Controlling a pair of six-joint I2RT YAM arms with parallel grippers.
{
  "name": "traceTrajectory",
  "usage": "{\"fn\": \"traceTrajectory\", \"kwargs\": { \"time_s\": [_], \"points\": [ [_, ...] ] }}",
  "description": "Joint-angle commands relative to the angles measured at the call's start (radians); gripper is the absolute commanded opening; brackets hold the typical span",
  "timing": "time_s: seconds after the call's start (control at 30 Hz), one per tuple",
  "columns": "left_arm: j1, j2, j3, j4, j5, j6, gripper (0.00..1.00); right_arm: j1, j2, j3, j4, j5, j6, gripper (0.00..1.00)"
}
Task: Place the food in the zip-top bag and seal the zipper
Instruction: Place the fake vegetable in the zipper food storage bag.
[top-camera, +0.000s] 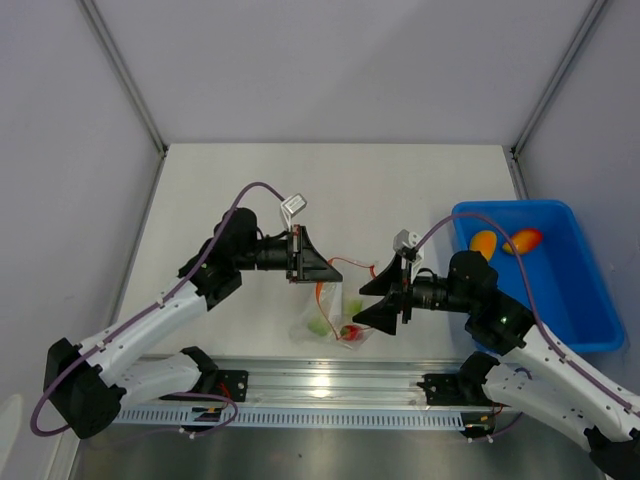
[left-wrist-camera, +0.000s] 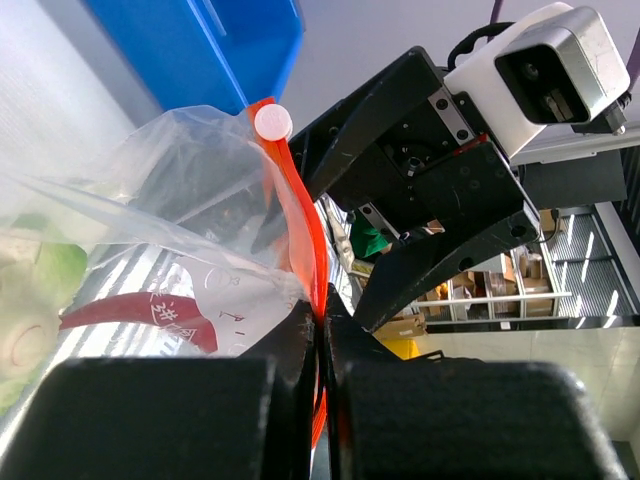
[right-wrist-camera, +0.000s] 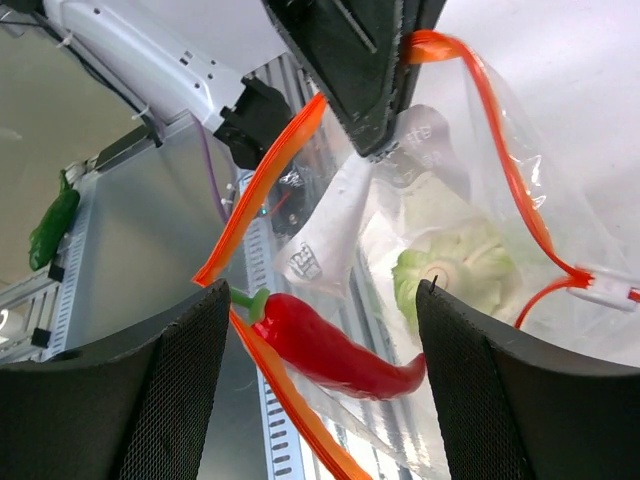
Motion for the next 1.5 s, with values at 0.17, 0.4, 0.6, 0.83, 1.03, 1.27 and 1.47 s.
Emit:
{"fn": "traceTrajectory", "kwargs": {
  "time_s": [0.17,0.4,0.6,0.83,1.03,1.27,1.47],
  "points": [
    [-0.001,0.02,0.126,-0.136,0.003,0.094,0.01,0.004,0.007,0.077,-0.076,0.191,0.004,0.76],
    [-0.001,0.075,0.197,-0.237,0.026,0.188,0.0,0.005,0.053,0.192,-0.217,0.344,0.002,0.73],
    [0.0,0.095,0.203,-0.225,0.038,0.195,0.01,0.004,0.018,0.293,-0.48,0.697,0.152,0.68],
    [0.0,0.132,0.212,-0.179,0.083,0.189,0.0,0.004,0.027,0.217,-0.581,0.633,0.266,0.59],
    [0.002,0.141,0.224,-0.17,0.098,0.183,0.01,0.004,-0.017,0.113,-0.515,0.498,0.283,0.52],
    [0.004,0.144,0.247,-0.258,0.066,0.238,0.01,0.005,-0.005,0.146,-0.531,0.489,0.266,0.0],
    [0.0,0.152,0.293,-0.443,-0.101,0.346,0.0,0.008,0.039,0.411,-0.551,0.507,0.231,0.0]
  ]
}}
